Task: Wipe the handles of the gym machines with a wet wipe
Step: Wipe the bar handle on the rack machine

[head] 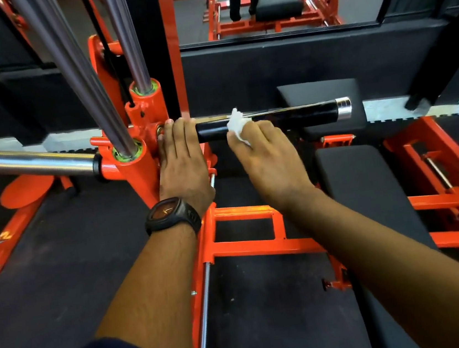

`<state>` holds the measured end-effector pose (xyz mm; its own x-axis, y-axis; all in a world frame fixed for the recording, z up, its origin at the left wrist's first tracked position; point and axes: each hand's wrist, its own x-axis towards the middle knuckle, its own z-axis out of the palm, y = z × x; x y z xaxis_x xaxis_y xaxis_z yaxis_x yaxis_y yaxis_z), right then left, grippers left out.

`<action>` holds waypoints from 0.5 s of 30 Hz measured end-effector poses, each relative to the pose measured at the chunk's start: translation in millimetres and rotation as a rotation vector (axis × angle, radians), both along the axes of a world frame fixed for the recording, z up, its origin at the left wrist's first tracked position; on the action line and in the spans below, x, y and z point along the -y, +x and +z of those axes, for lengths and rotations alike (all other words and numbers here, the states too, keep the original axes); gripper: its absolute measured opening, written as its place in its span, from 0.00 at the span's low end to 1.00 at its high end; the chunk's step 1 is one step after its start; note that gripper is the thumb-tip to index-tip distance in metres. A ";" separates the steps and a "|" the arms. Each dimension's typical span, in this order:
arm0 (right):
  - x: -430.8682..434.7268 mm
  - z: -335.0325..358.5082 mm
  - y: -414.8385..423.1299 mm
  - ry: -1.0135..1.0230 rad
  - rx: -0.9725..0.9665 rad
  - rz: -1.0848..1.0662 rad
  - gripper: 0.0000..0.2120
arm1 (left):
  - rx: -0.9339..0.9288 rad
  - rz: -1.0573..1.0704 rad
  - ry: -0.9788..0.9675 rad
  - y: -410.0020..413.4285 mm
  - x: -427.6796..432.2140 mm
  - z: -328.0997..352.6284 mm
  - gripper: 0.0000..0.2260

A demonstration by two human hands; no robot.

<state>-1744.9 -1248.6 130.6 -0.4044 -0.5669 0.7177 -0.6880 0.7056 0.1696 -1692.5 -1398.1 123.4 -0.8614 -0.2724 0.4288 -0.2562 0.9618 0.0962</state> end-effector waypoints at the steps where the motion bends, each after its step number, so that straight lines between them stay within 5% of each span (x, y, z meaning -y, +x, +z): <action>1: -4.0 1.9 -2.4 -0.008 -0.008 0.003 0.20 | 0.003 0.005 0.001 -0.6 -0.2 -0.4 0.49; 5: -37.2 21.7 -17.6 -0.363 0.107 -0.247 0.15 | -0.008 0.019 0.001 -1.3 -2.1 -0.9 0.50; 10: -33.8 12.7 -5.4 -0.205 0.068 -0.206 0.18 | -0.030 0.022 0.018 -0.7 -3.4 -0.9 0.50; 15: -44.9 18.6 -12.5 -0.363 0.117 -0.311 0.19 | -0.042 0.018 0.012 -1.5 -3.1 -1.4 0.49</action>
